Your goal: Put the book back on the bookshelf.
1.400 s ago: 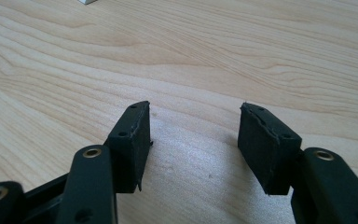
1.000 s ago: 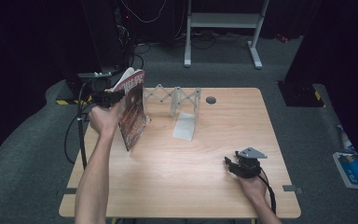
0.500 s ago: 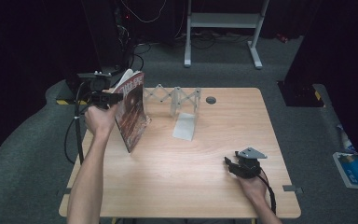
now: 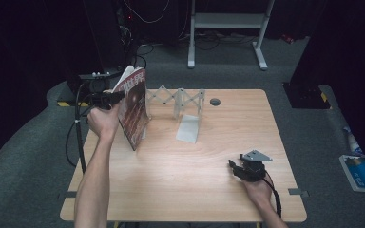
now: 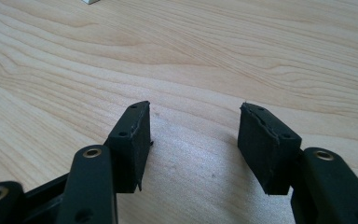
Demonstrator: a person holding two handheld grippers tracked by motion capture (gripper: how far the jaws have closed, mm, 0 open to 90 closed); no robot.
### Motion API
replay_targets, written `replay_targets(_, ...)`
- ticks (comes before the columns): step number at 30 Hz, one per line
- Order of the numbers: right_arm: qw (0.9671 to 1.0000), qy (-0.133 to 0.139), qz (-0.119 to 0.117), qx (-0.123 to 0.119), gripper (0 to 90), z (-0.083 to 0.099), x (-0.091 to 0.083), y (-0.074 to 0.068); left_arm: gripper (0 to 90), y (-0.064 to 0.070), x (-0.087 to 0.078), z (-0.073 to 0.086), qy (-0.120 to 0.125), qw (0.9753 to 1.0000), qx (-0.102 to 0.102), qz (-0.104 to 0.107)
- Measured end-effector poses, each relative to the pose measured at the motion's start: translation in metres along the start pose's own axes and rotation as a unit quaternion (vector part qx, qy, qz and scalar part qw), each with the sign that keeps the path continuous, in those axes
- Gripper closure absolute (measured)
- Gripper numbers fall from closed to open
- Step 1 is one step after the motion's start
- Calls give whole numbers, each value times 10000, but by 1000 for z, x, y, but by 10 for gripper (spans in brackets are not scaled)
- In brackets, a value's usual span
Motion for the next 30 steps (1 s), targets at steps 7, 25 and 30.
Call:
replay_targets(7, 10000, 2, -2, -8, 442, 0, 0, 0, 839, -6, 4, 3, 331, 9991, -258, 25)
replay_targets(25, 10000, 1, -8, -4, 442, 0, 0, 0, 821, -14, 8, 16, 378, 9991, -146, 114)
replay_targets(30, 10000, 2, -8, -5, 442, 0, 0, 0, 810, -23, 7, 18, 278, 9994, -200, 6)
Point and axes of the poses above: each handheld gripper's, and its own axes: x roughly forward along the jaws, z roughly out of its underside, y roughly to its right, the point moved 8 cm from there along x, roughly forward along the jaws, and after that the axes turned 3 degrees about z, right-handed, at the moved point
